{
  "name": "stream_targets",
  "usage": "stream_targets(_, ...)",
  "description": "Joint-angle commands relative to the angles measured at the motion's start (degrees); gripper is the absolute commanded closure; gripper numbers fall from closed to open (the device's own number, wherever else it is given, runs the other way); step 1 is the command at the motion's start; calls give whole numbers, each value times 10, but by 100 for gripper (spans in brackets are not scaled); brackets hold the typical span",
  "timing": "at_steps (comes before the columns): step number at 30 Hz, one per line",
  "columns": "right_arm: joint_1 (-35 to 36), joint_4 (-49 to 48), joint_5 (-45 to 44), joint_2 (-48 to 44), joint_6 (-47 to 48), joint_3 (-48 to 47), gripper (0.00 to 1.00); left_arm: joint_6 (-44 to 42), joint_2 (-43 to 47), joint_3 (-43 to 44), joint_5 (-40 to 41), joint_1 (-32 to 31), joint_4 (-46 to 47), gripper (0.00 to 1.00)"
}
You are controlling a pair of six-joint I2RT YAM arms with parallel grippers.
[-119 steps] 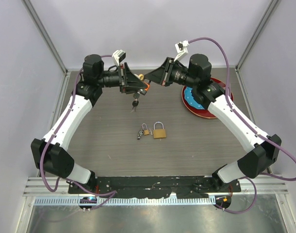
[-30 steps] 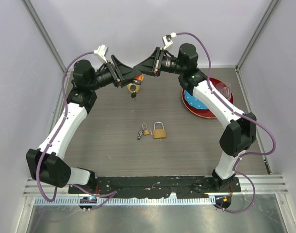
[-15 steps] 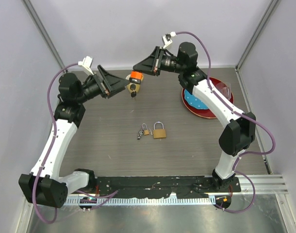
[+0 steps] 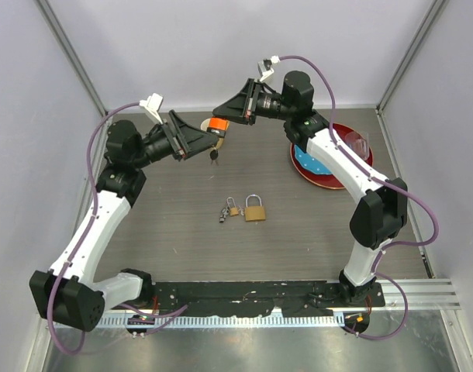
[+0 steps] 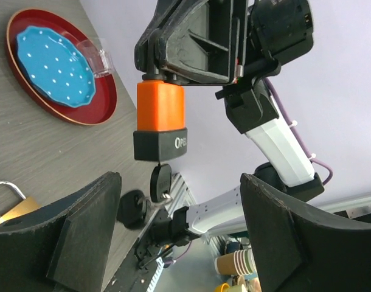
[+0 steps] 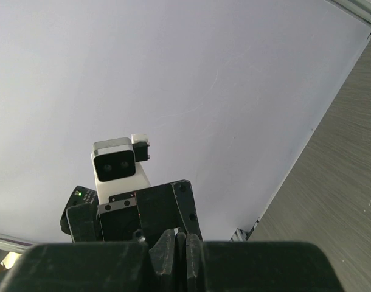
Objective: Lock with the key
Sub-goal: Lock the lock.
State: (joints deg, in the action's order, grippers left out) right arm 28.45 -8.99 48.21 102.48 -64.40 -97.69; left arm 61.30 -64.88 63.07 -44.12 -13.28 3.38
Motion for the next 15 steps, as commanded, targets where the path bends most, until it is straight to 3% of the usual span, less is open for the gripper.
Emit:
stream_targets(1, 2, -39, 2, -42, -6, -4, 98, 5, -28, 8, 13, -39, 54, 20)
stream_targets(8, 2, -36, 1, -50, -2, 5, 98, 7, -27, 0, 18, -54, 62, 47)
stream_targets(15, 2, -37, -1, -47, -6, -1, 98, 4, -7, -28, 15, -54, 51, 51)
